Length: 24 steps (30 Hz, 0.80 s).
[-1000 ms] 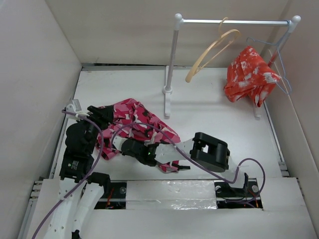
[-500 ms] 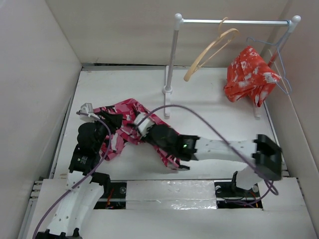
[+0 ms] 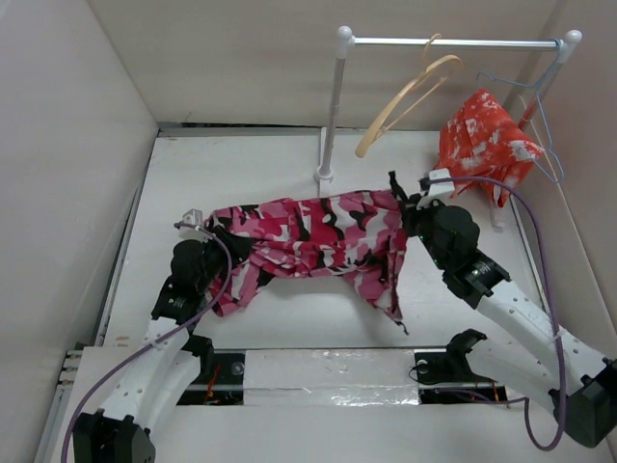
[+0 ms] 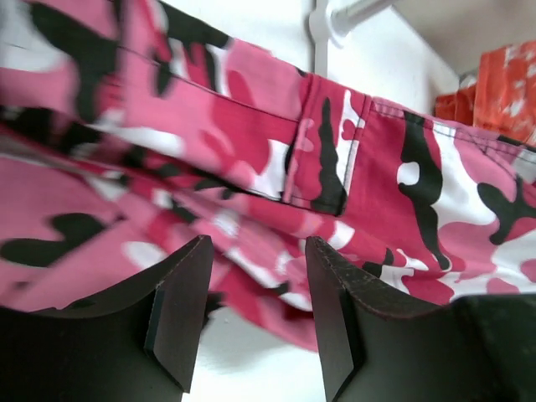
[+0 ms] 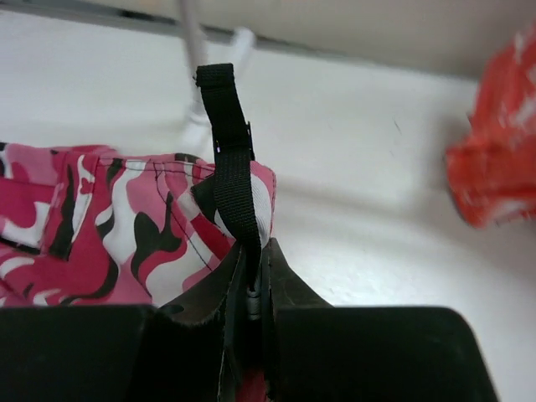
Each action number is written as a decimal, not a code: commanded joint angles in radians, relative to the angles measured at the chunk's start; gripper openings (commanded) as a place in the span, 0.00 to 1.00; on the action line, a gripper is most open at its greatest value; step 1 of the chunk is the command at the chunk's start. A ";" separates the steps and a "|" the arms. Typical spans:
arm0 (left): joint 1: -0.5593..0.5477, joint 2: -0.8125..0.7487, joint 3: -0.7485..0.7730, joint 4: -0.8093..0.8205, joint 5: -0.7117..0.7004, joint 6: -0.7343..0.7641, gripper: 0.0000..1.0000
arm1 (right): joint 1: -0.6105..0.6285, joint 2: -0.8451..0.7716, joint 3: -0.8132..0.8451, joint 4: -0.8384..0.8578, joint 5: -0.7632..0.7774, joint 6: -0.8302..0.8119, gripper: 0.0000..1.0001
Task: Place the trousers on the hanger
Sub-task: Flatten out the trousers at the center of the board.
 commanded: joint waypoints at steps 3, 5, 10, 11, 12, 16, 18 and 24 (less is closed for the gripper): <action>-0.003 0.082 -0.002 0.191 0.100 0.031 0.42 | -0.249 -0.046 -0.112 0.014 -0.152 0.115 0.03; -0.003 0.138 0.023 0.213 0.123 0.034 0.41 | -0.356 -0.017 -0.121 0.010 -0.175 0.132 0.03; -0.196 0.199 0.059 0.159 -0.155 0.059 0.45 | -0.506 0.040 -0.109 0.013 -0.262 0.132 0.05; -0.234 0.202 0.064 0.124 -0.241 0.056 0.46 | -0.507 0.046 -0.100 0.005 -0.277 0.123 0.05; -0.266 0.201 0.067 0.054 -0.242 0.056 0.47 | -0.517 0.047 -0.100 0.002 -0.287 0.123 0.05; -0.340 0.049 0.015 -0.080 -0.624 -0.110 0.54 | -0.517 0.000 -0.140 0.029 -0.301 0.128 0.04; -0.340 -0.032 -0.011 -0.146 -0.673 -0.138 0.59 | -0.517 -0.018 -0.158 0.049 -0.302 0.131 0.04; -0.340 -0.105 -0.045 -0.209 -0.698 -0.202 0.72 | -0.528 -0.043 -0.150 0.022 -0.308 0.128 0.04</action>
